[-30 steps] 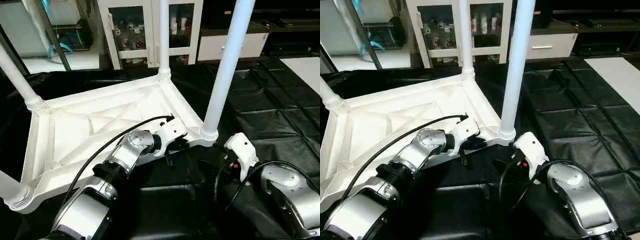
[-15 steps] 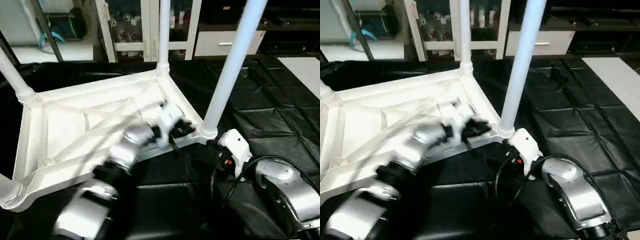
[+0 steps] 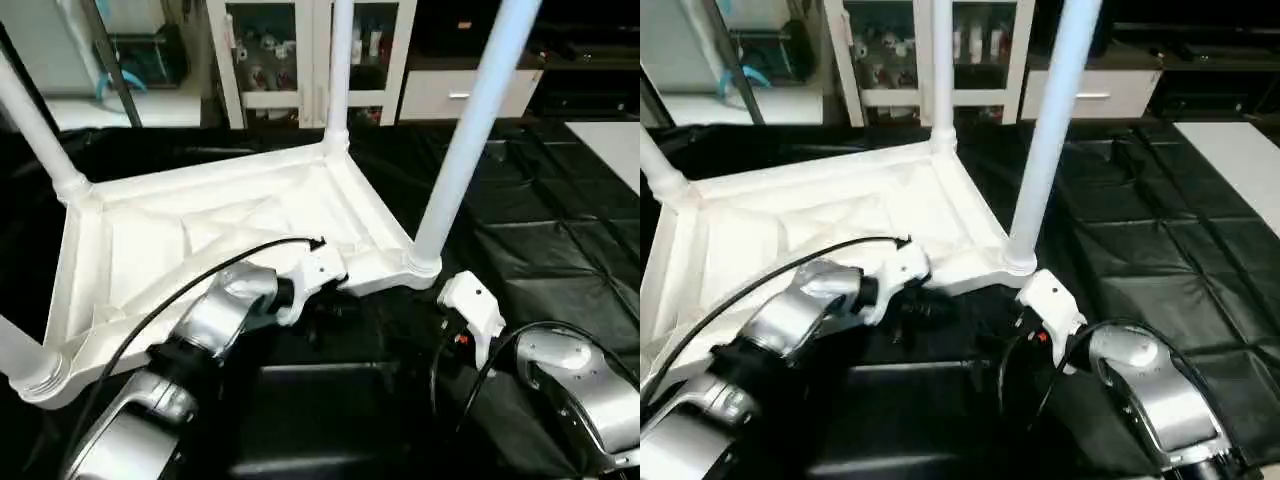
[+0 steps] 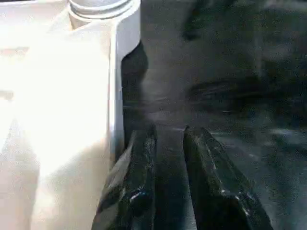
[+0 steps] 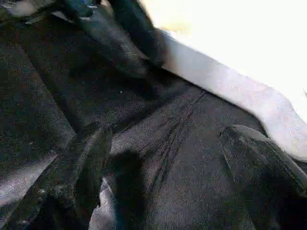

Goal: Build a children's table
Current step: Rotate leg to tighten

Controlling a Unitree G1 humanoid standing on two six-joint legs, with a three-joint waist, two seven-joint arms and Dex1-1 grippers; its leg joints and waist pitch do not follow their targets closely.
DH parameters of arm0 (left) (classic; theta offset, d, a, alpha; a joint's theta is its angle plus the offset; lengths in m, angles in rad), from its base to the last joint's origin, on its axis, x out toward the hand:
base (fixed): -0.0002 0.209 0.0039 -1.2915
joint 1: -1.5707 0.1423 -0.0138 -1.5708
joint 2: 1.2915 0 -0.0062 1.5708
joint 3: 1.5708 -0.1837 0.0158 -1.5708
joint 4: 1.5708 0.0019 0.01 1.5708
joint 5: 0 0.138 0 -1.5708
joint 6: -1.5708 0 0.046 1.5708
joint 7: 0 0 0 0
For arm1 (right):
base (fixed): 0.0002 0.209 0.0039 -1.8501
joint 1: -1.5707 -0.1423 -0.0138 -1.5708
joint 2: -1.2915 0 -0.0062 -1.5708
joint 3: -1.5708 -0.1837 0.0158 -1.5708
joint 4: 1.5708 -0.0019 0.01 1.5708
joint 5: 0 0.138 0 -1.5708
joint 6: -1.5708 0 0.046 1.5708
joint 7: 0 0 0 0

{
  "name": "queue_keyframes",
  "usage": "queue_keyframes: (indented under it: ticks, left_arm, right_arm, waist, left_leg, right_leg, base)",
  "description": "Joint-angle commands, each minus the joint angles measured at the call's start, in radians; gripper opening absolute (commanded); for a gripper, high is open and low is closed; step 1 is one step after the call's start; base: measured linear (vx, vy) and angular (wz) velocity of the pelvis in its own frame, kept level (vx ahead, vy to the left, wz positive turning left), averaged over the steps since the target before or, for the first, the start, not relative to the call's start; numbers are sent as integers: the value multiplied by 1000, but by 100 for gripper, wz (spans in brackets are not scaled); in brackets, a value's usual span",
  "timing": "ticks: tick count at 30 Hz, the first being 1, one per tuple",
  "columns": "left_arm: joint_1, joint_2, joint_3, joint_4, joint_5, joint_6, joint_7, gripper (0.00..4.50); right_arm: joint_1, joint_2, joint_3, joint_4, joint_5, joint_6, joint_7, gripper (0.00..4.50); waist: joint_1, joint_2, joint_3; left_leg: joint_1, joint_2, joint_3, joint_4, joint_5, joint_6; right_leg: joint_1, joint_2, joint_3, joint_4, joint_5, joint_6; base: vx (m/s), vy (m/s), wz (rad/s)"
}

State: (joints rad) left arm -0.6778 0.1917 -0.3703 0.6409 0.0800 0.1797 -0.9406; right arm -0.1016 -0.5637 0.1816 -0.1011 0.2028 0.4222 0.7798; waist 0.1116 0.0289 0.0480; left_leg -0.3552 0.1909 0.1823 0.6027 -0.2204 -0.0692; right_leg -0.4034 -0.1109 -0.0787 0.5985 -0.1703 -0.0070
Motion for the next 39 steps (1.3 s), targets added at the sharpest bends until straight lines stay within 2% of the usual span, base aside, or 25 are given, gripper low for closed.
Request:
queue_keyframes:
  ticks: [1,3,4,5,6,8,9,11,16,17,20,23,24,26,27,28,29,30,31,32,34,36,37,38,39]
  left_arm:
    - [-73,-10,10,115,62,2,192,110]
    - [-94,-20,12,155,75,4,247,110]
    - [-135,-43,19,238,96,-13,363,110]
    - [-137,-45,20,243,97,-14,371,110]
    - [-162,-63,35,293,103,-31,444,110]
    - [-200,-98,64,374,117,-94,596,110]
    - [-200,-98,64,374,117,-94,596,110]
    - [-223,-125,79,422,119,-177,701,110]
    - [-208,-185,170,400,2,-293,624,110]
    - [-189,-196,214,363,-57,-328,574,110]
    - [-126,-179,247,242,-136,-347,454,110]
    - [-58,-147,257,110,-214,-328,344,110]
    - [-27,-131,260,50,-247,-302,300,140]
    - [99,-57,263,-169,-342,-207,187,146]
    - [146,-25,264,-245,-377,-168,155,146]
    - [227,30,267,-375,-437,-99,101,152]
    - [281,64,287,-458,-486,-54,81,166]
    - [281,64,287,-458,-486,-54,81,182]
    - [344,98,326,-546,-533,-26,77,182]
    - [375,116,342,-569,-517,-51,88,188]
    - [395,129,348,-579,-491,-73,101,191]
    - [405,109,382,-555,-376,-148,224,214]
    - [411,93,401,-573,-372,-115,277,224]
    - [417,76,410,-584,-341,-103,338,229]
    - [429,72,411,-612,-328,-70,388,234]
  right_arm:
    - [16,-2,-11,-33,4,-2,-8,389]
    - [20,-3,-11,-34,3,-3,-9,389]
    - [25,-1,-10,-36,-1,-3,-12,389]
    - [26,-1,-10,-36,-1,-3,-12,389]
    - [27,0,-11,-36,-3,-1,-13,389]
    - [25,3,-13,-30,-8,-3,-20,389]
    - [25,3,-13,-30,-8,-3,-20,389]
    - [20,11,-10,-26,-13,-2,-28,389]
    - [25,21,-3,-43,-8,2,-31,389]
    - [25,23,-5,-44,-8,0,-33,389]
    - [10,42,-23,-36,-5,-20,-54,389]
    - [-12,74,-49,-29,12,-29,-84,389]
    - [-19,87,-58,-28,21,-30,-93,389]
    - [-39,131,-80,-27,46,-34,-124,389]
    - [-41,143,-81,-29,51,-35,-128,389]
    - [-45,162,-81,-34,60,-36,-136,389]
    - [-43,169,-72,-38,57,-41,-137,389]
    - [-43,169,-72,-38,57,-41,-137,389]
    - [-37,180,-63,-46,54,-46,-140,389]
    - [-36,190,-63,-49,51,-52,-151,389]
    - [-34,200,-67,-50,49,-55,-164,389]
    - [-33,225,-77,-49,46,-57,-195,389]
    - [-35,237,-81,-48,46,-51,-210,389]
    - [-34,251,-83,-50,44,-46,-228,389]
    - [-33,262,-85,-53,43,-41,-245,389]
  waist:
    - [-1,0,-56]
    - [-2,-8,-58]
    - [-5,-3,-57]
    - [-9,-5,-57]
    - [-11,-6,-59]
    - [-15,-5,-60]
    - [-14,-5,-62]
    - [-14,-3,-64]
    - [-6,-2,-72]
    - [-2,-2,-72]
    - [2,0,-75]
    - [-2,1,-74]
    - [-4,6,-72]
    - [-5,15,-69]
    - [-3,15,-71]
    - [-8,18,-70]
    - [-19,21,-63]
    - [-19,23,-64]
    - [-21,26,-63]
    - [-18,25,-60]
    - [-18,26,-55]
    - [-20,17,-51]
    - [-21,20,-50]
    - [-21,12,-50]
    - [-22,16,-52]
  left_leg:
    - [9,32,-13,-83,-232,16]
    - [1,31,-17,-85,-217,18]
    - [-6,27,-20,-86,-207,20]
    - [-6,24,-18,-82,-215,24]
    - [-10,24,-22,-83,-200,27]
    - [-11,20,-21,-78,-187,39]
    - [-11,20,-22,-76,-182,44]
    - [-13,23,-23,-75,-161,57]
    - [-13,28,-22,-67,-96,91]
    - [-15,29,-22,-67,-83,101]
    - [-12,35,-22,-66,-68,118]
    - [-14,36,-19,-66,-65,135]
    - [-15,34,-17,-67,-75,134]
    - [-9,38,-14,-72,-118,112]
    - [-5,43,-17,-74,-127,99]
    - [-9,44,-17,-78,-140,82]
    - [-13,40,-13,-84,-166,70]
    - [-5,40,-11,-81,-183,58]
    - [-1,37,-8,-81,-191,45]
    - [7,39,-4,-83,-217,34]
    - [5,37,-5,-88,-249,18]
    - [11,37,-3,-92,-291,-4]
    - [11,38,-4,-93,-296,-13]
    - [9,37,-3,-94,-295,-14]
    - [4,39,-9,-97,-294,-23]
  right_leg:
    - [50,-42,42,-85,-299,-149]
    - [58,-39,42,-82,-296,-140]
    - [59,-37,40,-83,-309,-128]
    - [56,-35,39,-91,-335,-115]
    - [61,-38,38,-89,-339,-113]
    - [58,-33,37,-92,-328,-113]
    - [58,-34,37,-92,-320,-116]
    - [58,-34,37,-89,-273,-135]
    - [56,-38,36,-73,-138,-206]
    - [58,-39,36,-68,-107,-222]
    - [58,-42,38,-56,-20,-260]
    - [57,-45,40,-48,7,-281]
    - [53,-40,39,-51,-10,-275]
    - [50,-40,41,-54,-63,-269]
    - [52,-45,41,-50,-67,-271]
    - [52,-43,41,-46,-80,-263]
    - [46,-34,42,-52,-114,-248]
    - [43,-35,43,-52,-127,-243]
    - [40,-30,44,-54,-146,-236]
    - [31,-28,46,-62,-169,-231]
    - [33,-26,46,-67,-223,-202]
    - [27,-23,49,-80,-292,-156]
    - [29,-26,51,-77,-303,-149]
    - [30,-27,51,-80,-319,-140]
    - [32,-31,52,-79,-353,-117]
  base:
    - [0,0,0]
    - [0,0,0]
    - [0,0,0]
    - [0,0,0]
    - [0,0,0]
    - [0,0,0]
    - [0,0,0]
    - [0,0,0]
    - [0,0,0]
    - [0,0,0]
    - [0,0,0]
    - [0,0,0]
    - [0,0,0]
    - [0,0,0]
    - [0,0,0]
    - [0,0,0]
    - [0,0,0]
    - [0,0,0]
    - [0,0,0]
    - [0,0,0]
    - [0,0,0]
    - [0,0,0]
    - [0,0,0]
    - [0,0,0]
    - [0,0,0]
